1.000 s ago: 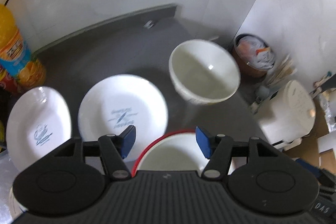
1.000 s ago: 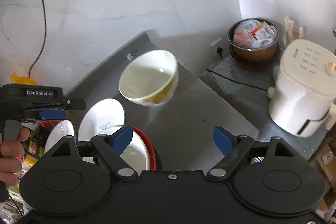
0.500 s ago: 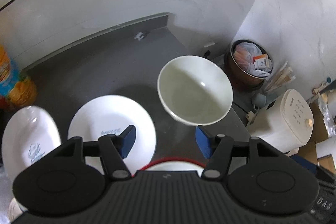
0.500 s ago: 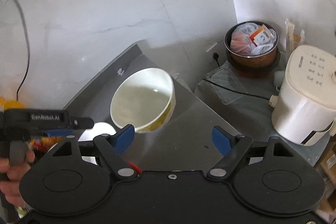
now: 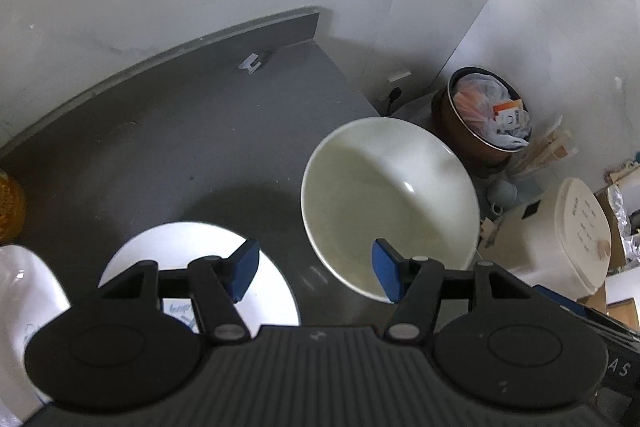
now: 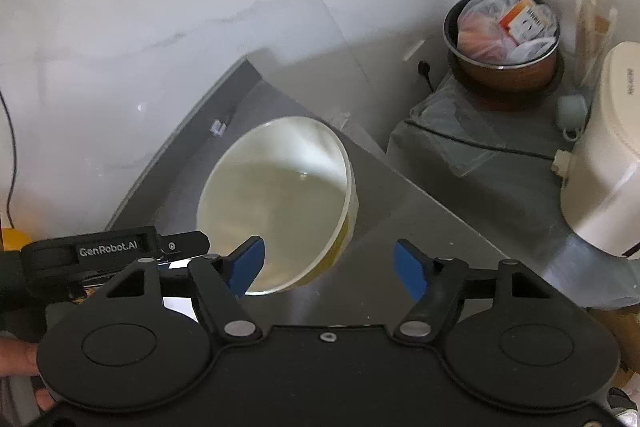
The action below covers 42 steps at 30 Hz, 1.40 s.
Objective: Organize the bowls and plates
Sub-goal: 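Move both grippers to the smaller white yellow-banded bowl and grasp its rim, then carry the smaller white bowl with both grippers and lower it onto the bowl stack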
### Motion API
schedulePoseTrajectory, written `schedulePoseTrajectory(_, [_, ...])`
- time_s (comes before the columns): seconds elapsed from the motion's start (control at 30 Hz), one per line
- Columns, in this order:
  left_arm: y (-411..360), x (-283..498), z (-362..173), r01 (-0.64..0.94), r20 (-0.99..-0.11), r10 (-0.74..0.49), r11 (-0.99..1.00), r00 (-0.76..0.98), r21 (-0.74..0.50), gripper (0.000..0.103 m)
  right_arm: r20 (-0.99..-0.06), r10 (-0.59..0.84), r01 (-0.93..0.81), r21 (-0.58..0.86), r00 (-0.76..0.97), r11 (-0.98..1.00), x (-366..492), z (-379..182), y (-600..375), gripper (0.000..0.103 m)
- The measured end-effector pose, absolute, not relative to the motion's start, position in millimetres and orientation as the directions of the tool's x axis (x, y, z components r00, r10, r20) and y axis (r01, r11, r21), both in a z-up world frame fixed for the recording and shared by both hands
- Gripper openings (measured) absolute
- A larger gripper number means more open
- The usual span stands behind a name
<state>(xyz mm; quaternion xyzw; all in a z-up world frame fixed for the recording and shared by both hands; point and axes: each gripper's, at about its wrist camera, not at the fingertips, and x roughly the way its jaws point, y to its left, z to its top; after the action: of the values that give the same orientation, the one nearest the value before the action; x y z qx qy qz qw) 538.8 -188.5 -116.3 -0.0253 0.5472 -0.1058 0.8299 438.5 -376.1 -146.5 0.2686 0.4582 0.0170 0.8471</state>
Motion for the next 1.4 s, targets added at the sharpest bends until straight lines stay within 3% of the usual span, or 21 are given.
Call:
schedulePoseTrajectory(0.3, [-189.5,554.5,-153.5,0.106,-0.924,-0.177,0.983,0.338,-0.149,0.054,-0.802,0.308,0.224,0.470,0.512,0.854,454.8,-182.1,-365.2,0.061])
schedulePoseTrajectory(0.37, [-188.4,554.8,-160.1,0.090,-0.929,-0.159,0.987,0.334,-0.137,0.047,-0.801,0.303,0.199,0.457,0.517,0.867,455.4,-180.5,-360.4,0.055])
schedulePoseTrajectory(0.43, [-185.8,554.9,-165.0,0.080,-0.927,-0.188,0.982,0.325,-0.171,0.040,-0.790,0.327,0.166,0.469,0.519,0.868,457.9,-179.9,-354.7,0.034])
schedulePoseTrajectory(0.5, [-187.1,554.5,-166.5,0.094,-0.922,-0.203,0.979,0.331,-0.182,0.034,-0.798,0.313,0.161,0.449,0.515,0.879,460.8,-178.8,-349.5,0.033])
schedulePoseTrajectory(0.6, [-192.6,554.0,-166.4,0.115,-0.913,-0.229,0.973,0.339,-0.201,0.013,-0.806,0.285,0.158,0.418,0.518,0.895,462.7,-178.3,-344.6,0.030])
schedulePoseTrajectory(0.97, [-191.2,548.0,-160.2,0.120,-0.911,-0.220,0.975,0.349,-0.189,0.011,-0.801,0.281,0.151,0.415,0.528,0.897,449.1,-171.5,-345.1,0.023])
schedulePoseTrajectory(1.4, [-183.2,522.1,-107.4,0.117,-0.863,-0.273,0.962,0.424,-0.247,0.009,-0.760,0.248,0.060,0.352,0.601,0.934,420.8,-96.3,-335.8,0.022])
